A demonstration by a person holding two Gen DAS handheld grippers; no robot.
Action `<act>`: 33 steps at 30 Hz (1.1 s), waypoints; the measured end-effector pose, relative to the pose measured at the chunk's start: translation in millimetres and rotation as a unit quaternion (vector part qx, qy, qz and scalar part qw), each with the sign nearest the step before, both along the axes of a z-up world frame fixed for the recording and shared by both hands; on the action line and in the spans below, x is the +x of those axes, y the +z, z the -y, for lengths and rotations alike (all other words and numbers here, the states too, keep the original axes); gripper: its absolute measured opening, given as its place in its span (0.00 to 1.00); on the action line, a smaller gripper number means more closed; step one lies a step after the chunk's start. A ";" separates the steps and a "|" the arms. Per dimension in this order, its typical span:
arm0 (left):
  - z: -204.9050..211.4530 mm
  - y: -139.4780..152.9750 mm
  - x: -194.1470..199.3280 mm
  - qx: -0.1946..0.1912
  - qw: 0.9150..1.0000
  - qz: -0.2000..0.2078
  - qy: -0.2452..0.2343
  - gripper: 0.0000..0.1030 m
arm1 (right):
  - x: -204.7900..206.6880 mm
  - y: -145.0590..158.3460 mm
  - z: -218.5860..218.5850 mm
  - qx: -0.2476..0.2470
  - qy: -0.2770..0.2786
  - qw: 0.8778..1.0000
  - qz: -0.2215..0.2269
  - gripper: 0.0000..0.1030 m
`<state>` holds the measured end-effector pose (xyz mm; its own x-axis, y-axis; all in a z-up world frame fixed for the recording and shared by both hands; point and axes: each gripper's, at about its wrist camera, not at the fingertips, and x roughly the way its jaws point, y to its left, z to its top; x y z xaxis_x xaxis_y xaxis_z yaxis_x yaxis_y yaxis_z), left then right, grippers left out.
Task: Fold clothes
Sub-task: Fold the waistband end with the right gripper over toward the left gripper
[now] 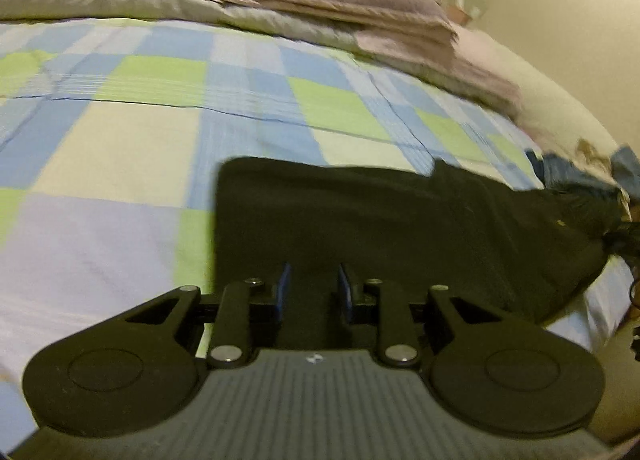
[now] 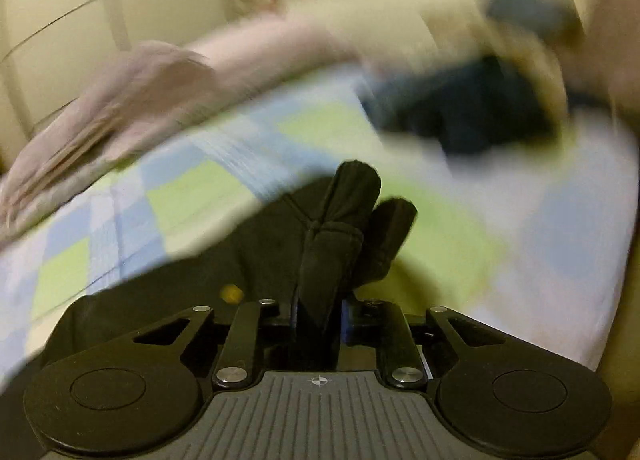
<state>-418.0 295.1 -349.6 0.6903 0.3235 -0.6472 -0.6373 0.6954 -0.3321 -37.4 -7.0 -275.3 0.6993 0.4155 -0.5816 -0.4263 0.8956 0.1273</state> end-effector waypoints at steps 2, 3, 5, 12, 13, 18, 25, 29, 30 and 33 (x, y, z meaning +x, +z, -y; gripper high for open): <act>-7.7 0.7 -22.6 -0.010 1.000 0.009 0.026 0.21 | -38.4 26.2 -27.0 -0.023 0.047 0.995 0.084 0.16; -11.9 0.6 -33.7 -0.018 0.999 0.014 0.039 0.20 | -59.5 34.4 -39.1 -0.032 0.076 0.989 0.122 0.16; -20.1 -1.5 -56.2 -0.037 0.997 0.024 0.066 0.19 | -106.1 44.5 -63.2 -0.052 0.142 0.969 0.196 0.16; -36.2 -12.1 -105.0 -0.081 0.989 0.039 0.115 0.19 | -277.6 -3.8 -139.3 -0.155 0.389 0.838 0.349 0.16; -37.2 -13.8 -108.4 -0.090 0.988 0.043 0.117 0.19 | -298.5 -20.2 -148.8 -0.177 0.422 0.815 0.357 0.17; -37.1 -20.3 -121.2 -0.110 0.986 0.053 0.115 0.19 | -345.7 -128.5 -170.6 -0.334 0.471 0.691 0.435 0.22; -41.8 -27.8 -135.7 -0.129 0.980 0.076 0.130 0.19 | -338.2 -76.8 -162.5 -0.231 0.488 0.739 0.403 0.14; -43.5 -28.5 -142.4 -0.131 0.979 0.080 0.136 0.19 | -339.6 -47.8 -154.7 -0.171 0.503 0.756 0.382 0.13; -43.3 -28.9 -143.9 -0.132 0.979 0.081 0.136 0.19 | -345.8 -55.2 -153.5 -0.183 0.511 0.749 0.381 0.13; -42.8 -30.0 -148.5 -0.136 0.978 0.082 0.137 0.19 | -353.7 -86.4 -156.9 -0.228 0.518 0.734 0.375 0.14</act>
